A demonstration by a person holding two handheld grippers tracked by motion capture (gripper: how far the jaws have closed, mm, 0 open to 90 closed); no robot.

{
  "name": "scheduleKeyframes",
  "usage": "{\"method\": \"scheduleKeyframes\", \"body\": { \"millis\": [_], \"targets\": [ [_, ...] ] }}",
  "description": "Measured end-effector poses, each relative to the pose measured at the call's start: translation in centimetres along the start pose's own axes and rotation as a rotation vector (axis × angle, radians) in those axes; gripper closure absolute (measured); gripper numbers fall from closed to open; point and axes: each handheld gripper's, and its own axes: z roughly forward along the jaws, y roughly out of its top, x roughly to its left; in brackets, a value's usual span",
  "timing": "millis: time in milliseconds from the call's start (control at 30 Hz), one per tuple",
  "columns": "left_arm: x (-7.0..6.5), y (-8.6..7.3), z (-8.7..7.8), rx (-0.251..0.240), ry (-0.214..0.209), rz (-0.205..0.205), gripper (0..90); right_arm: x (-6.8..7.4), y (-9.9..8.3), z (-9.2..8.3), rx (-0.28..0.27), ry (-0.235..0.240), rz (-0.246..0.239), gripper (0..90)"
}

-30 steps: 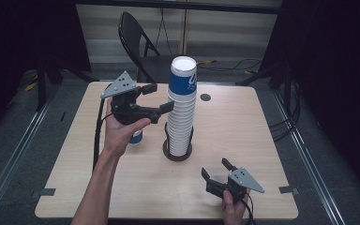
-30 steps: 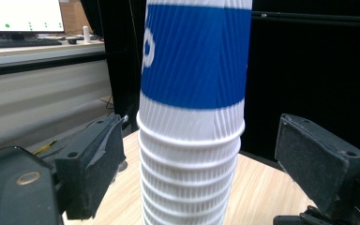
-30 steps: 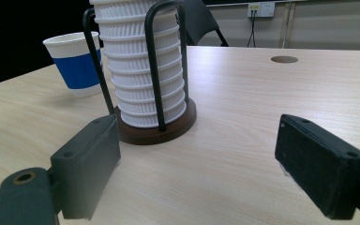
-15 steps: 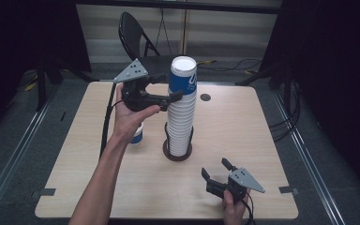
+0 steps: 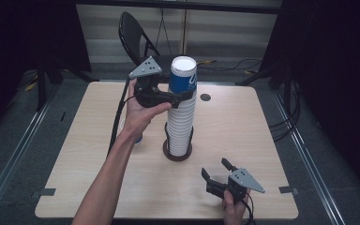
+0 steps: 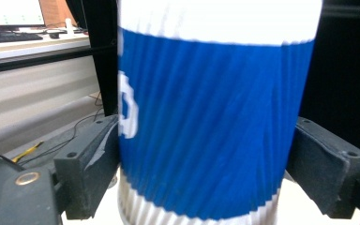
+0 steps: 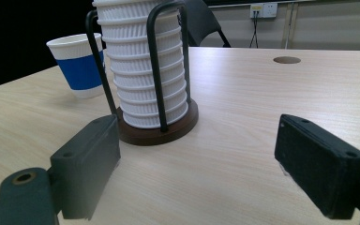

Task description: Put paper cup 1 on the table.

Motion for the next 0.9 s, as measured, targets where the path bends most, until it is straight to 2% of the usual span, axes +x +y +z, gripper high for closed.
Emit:
{"method": "scheduleKeyframes", "body": {
  "millis": [333, 533, 700, 800, 900],
  "targets": [
    [0.1, 0.0, 1.2, 0.034, 0.01, 0.014, 15.9, 0.0, 0.0, 0.0, 0.003, 0.012, -0.002, 13.9],
    [0.1, 0.1, 1.2, 0.04, 0.015, 0.021, 17.3, -0.1, 0.0, 0.0, 0.0, 0.014, 0.002, 13.9],
    [-0.1, 0.3, 1.3, 0.035, 0.012, 0.032, 17.5, -0.1, 0.0, -0.1, -0.002, 0.012, 0.004, 13.8],
    [0.1, 0.5, 1.0, 0.003, 0.006, 0.012, 17.6, -0.1, 0.0, -0.1, -0.002, 0.012, 0.006, 13.9],
    [0.1, 0.6, 1.0, 0.003, 0.01, 0.015, 17.7, -0.1, 0.0, 0.0, -0.002, 0.013, 0.004, 13.9]
  ]
}}
